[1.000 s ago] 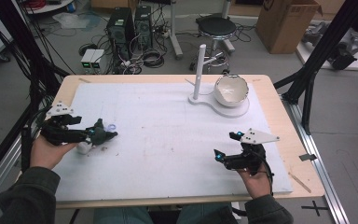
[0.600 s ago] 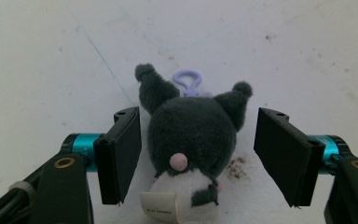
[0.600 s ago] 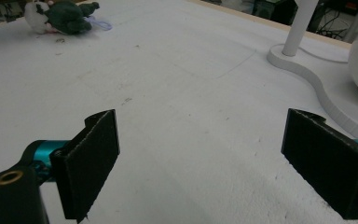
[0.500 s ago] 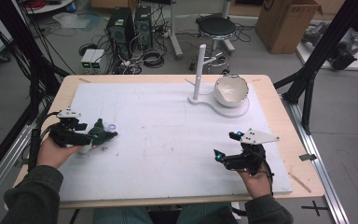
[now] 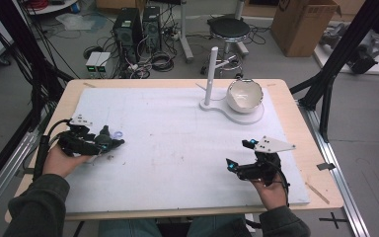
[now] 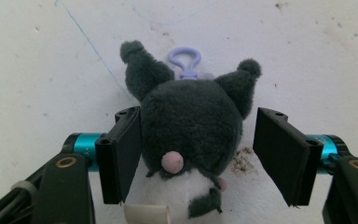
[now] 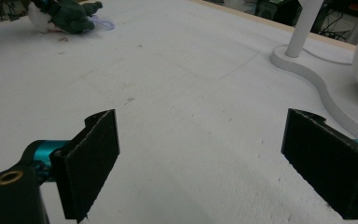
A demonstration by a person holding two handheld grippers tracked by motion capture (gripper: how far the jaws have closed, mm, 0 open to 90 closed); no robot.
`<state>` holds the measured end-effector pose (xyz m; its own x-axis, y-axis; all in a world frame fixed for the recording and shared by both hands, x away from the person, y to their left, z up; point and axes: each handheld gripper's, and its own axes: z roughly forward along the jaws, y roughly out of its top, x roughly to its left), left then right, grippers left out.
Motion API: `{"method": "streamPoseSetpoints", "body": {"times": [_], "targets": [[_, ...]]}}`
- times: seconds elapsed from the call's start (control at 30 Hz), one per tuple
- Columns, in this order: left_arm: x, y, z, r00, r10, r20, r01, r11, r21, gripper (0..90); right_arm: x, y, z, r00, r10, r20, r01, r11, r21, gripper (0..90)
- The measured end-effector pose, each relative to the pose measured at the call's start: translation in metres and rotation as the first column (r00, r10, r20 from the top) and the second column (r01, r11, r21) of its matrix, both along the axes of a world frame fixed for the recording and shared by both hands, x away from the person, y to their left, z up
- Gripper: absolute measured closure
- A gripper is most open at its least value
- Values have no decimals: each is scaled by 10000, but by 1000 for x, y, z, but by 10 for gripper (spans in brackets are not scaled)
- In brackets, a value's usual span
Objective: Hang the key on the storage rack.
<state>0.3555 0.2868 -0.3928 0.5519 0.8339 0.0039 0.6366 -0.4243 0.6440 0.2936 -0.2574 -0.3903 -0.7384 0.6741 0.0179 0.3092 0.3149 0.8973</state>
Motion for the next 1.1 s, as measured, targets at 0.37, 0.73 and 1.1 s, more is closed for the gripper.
{"method": "streamPoseSetpoints", "body": {"times": [0.37,0.73,1.1], "targets": [[4,-2,-6,9996,294,-47,-291,9981,546,321,1,0,-1,10000,-23,25,23,10000,6,105],[7,-11,-13,9995,136,-268,-111,9957,916,338,1,-1,0,10000,-13,72,12,10000,33,105],[7,-12,-17,9989,69,-474,-15,9937,1125,312,1,-1,0,10000,-27,94,27,10000,27,106]]}}
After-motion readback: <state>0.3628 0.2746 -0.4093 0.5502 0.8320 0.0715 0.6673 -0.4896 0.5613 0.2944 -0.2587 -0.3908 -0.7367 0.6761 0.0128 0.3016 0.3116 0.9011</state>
